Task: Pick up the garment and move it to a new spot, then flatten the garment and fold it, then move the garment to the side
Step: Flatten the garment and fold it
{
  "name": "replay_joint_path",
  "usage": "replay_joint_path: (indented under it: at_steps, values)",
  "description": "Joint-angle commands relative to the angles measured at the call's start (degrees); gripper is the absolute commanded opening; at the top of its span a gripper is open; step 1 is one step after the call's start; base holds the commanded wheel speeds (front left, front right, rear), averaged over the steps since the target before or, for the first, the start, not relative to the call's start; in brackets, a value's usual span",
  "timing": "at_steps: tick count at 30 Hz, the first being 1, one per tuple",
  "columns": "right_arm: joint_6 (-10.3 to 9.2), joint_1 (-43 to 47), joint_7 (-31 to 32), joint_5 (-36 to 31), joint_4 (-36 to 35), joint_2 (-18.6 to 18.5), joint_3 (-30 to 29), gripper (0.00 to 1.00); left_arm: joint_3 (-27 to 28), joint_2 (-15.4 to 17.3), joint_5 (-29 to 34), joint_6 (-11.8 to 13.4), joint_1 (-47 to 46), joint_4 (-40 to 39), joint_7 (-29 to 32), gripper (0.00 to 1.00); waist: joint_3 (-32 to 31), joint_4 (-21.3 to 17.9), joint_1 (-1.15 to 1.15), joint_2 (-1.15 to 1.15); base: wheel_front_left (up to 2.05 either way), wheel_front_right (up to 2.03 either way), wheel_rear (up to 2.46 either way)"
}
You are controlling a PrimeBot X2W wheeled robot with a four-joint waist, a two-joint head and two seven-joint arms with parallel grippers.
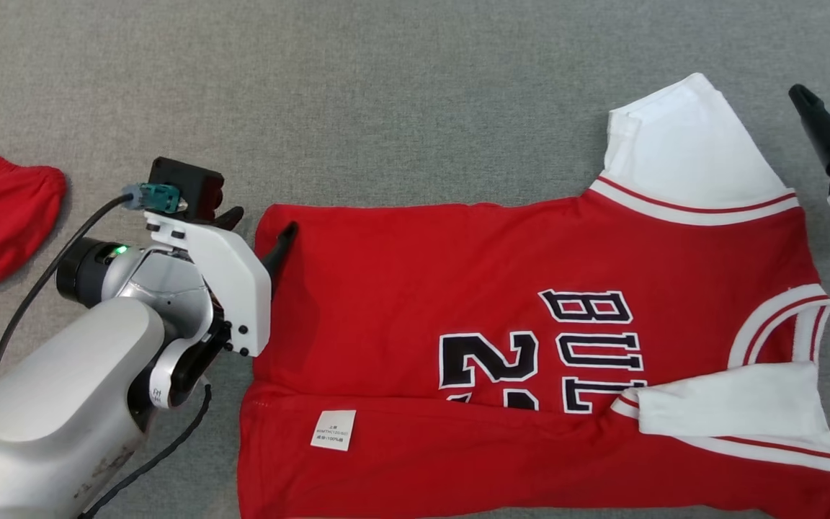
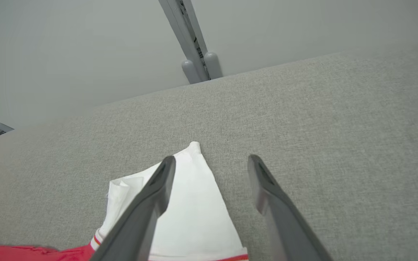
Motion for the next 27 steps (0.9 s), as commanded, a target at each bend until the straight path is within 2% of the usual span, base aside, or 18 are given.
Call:
replay_joint_path:
  at_steps: [1, 7, 17, 24, 25, 26, 27]
  values:
    - [0.12, -2.81, -0.49, 0.36, 2.18, -1.02, 1.23, 1.0, -0.48, -0.41, 0.52, -0.77, -1.82, 0.32, 0.87, 1.0, 1.88, 1.47, 0.0, 0.0, 0.0, 0.0, 0.0]
    - [0.12, -8.94, 0.06, 1.32, 8.83, -2.58, 4.63, 1.0, -0.86, -0.91, 1.02, -2.0, -3.61, -0.56, 1.29, 1.0, 3.83, 2.94, 0.0, 0.0, 0.0, 0.0, 0.0]
    - [0.12, -16.27, 0.35, 1.01, 19.97, -2.63, 10.02, 1.0, -1.43, -2.57, 1.13, -2.65, -5.71, -1.57, 1.66, 1.0, 6.49, 5.6, 0.0, 0.0, 0.0, 0.0, 0.0]
    - [0.12, -17.89, -0.14, 2.32, 23.69, -2.5, 12.42, 1.0, -2.23, -3.87, 0.81, -3.56, -5.97, -0.33, 2.13, 1.0, 6.6, 6.01, 0.0, 0.0, 0.0, 0.0, 0.0]
    - [0.12, -18.05, -0.21, 2.61, 23.91, -2.51, 12.77, 0.91, -2.27, -4.03, 0.77, -3.64, -6.13, -0.04, 2.18, 1.0, 6.64, 5.96, 0.0, 0.0, 0.0, 0.0, 0.0]
    - [0.12, -18.2, -0.12, 2.73, 24.04, -2.6, 13.32, 0.47, -2.3, -4.15, 0.77, -3.76, -6.34, 0.23, 2.14, 1.0, 6.64, 5.9, 0.0, 0.0, 0.0, 0.0, 0.0]
    - [0.12, -18.33, -0.06, 3.04, 24.04, -2.74, 14.02, 0.31, -2.29, -4.31, 0.76, -3.84, -6.49, 0.44, 1.98, 1.0, 6.62, 5.8, 0.0, 0.0, 0.0, 0.0, 0.0]
